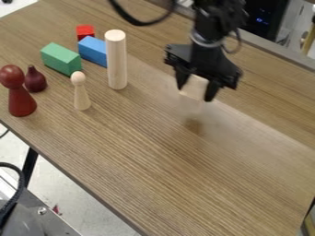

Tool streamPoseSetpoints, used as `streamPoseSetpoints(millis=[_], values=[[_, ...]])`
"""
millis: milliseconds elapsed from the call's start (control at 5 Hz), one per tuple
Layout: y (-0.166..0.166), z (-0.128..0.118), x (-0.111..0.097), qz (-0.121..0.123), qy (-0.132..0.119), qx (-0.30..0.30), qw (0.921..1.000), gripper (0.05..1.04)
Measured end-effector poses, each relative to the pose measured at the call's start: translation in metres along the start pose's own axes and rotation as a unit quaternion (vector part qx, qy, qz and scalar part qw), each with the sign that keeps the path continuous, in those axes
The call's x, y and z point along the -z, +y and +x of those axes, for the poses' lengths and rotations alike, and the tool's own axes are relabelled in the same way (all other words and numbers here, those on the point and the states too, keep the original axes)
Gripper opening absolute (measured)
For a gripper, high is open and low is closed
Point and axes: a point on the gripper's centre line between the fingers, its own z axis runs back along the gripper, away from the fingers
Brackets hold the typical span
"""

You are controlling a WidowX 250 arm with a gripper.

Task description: Move the white block to the right

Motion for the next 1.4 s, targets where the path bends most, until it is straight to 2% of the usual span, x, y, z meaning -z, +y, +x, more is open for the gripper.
streamPoseSetpoints(millis=[600, 800, 1000, 1200, 1400], values=[[-0.034, 0.027, 0.033, 0.009, -0.002, 0.027, 0.9996, 0.587], [-0.035, 0.028, 0.033, 0.008, -0.004, 0.028, 0.9996, 0.66], [-0.032, 0.019, 0.038, 0.009, -0.002, 0.039, 0.9992, 0.958], [-0.024, 0.013, 0.023, 0.014, -0.018, 0.049, 0.9986, 1.001], [-0.012, 0.018, -0.018, 0.021, -0.057, 0.039, 0.9974, 0.999]])
